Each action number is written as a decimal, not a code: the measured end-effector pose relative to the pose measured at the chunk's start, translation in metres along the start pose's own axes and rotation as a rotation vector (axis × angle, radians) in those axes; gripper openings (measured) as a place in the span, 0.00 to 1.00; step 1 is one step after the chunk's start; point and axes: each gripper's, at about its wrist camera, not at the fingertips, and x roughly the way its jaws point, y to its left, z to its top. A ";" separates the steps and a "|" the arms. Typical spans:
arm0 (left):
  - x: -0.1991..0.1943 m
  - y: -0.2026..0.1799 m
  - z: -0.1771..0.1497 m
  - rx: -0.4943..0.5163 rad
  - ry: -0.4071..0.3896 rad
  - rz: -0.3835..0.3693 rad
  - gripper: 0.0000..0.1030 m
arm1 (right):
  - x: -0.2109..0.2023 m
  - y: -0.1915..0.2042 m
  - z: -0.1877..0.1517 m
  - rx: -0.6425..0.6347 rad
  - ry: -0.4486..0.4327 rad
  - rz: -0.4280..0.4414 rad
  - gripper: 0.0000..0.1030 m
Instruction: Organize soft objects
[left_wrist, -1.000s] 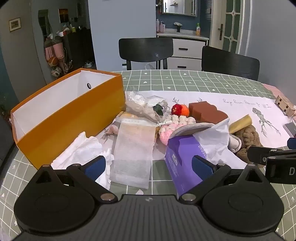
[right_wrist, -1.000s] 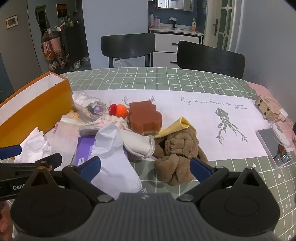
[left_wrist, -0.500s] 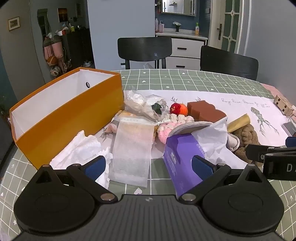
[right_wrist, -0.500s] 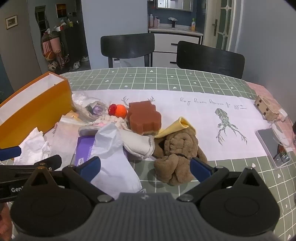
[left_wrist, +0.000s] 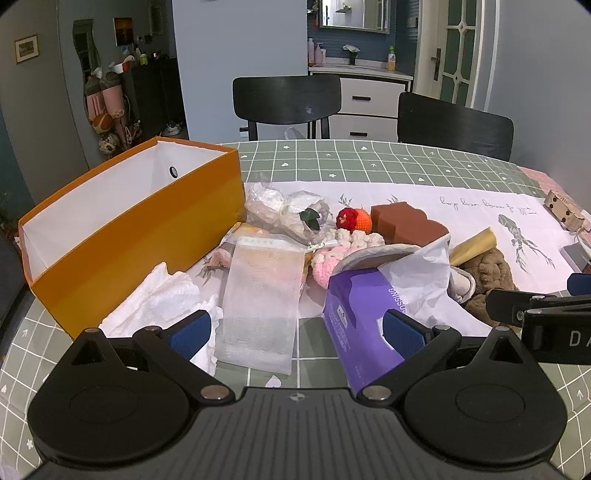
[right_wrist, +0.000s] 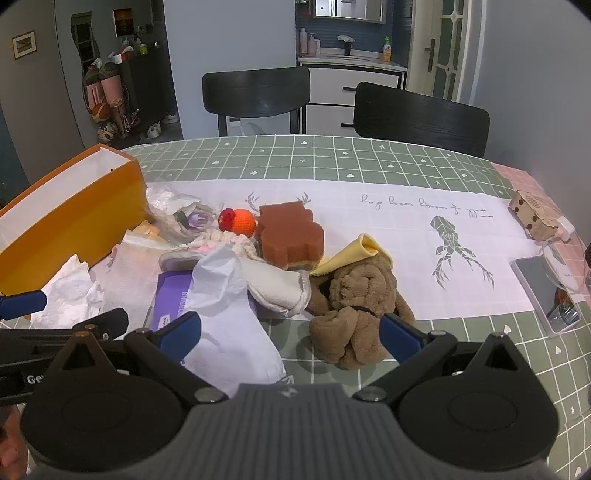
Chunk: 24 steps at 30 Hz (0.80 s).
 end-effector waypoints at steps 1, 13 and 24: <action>0.000 0.000 0.000 0.000 0.000 0.000 1.00 | 0.000 0.000 0.000 0.000 0.001 0.001 0.98; -0.002 0.000 0.000 0.003 -0.001 0.000 1.00 | -0.001 0.000 0.000 -0.001 -0.001 -0.001 0.98; -0.003 0.001 0.000 0.003 -0.002 -0.001 1.00 | -0.001 0.001 0.000 -0.002 -0.002 0.001 0.98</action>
